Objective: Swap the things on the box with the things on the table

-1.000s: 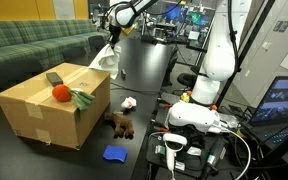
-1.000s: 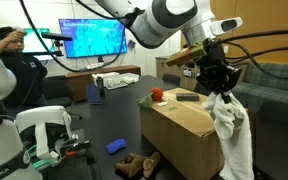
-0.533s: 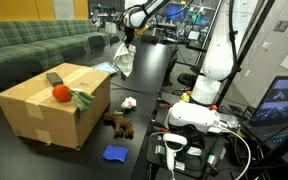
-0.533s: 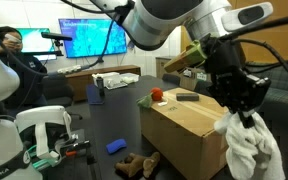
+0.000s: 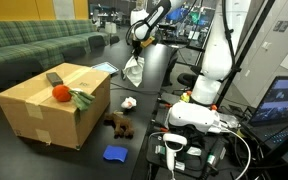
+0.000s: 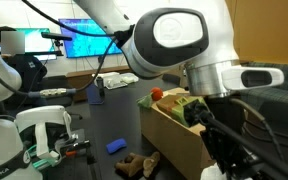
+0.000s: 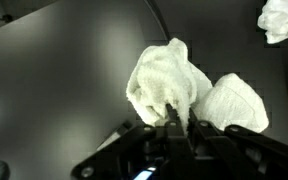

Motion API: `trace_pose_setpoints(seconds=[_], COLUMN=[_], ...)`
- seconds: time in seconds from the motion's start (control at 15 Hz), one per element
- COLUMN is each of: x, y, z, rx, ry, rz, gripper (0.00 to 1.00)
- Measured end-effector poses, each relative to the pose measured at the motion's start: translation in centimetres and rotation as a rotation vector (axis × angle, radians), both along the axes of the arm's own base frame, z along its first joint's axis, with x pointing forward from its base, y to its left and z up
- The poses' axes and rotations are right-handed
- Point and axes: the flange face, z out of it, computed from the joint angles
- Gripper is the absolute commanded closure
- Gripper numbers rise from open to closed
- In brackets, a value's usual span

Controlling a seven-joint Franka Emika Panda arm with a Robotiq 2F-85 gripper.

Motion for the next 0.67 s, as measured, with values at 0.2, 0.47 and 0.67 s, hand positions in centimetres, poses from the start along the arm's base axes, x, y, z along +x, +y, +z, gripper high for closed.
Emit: trace_pose_setpoints(seconds=[0.2,0.47,0.67], x=[-0.6,-1.4,-1.4], y=[-1.3,-2.5,-2.7], z=[-3.8,-8.4,-10.8], rx=[0.015,0.047,0.069], ry=[0.029,0.064,0.088], rz=[-0.026,-0.072,-0.1], gripper=[0.98,0.98,0.98])
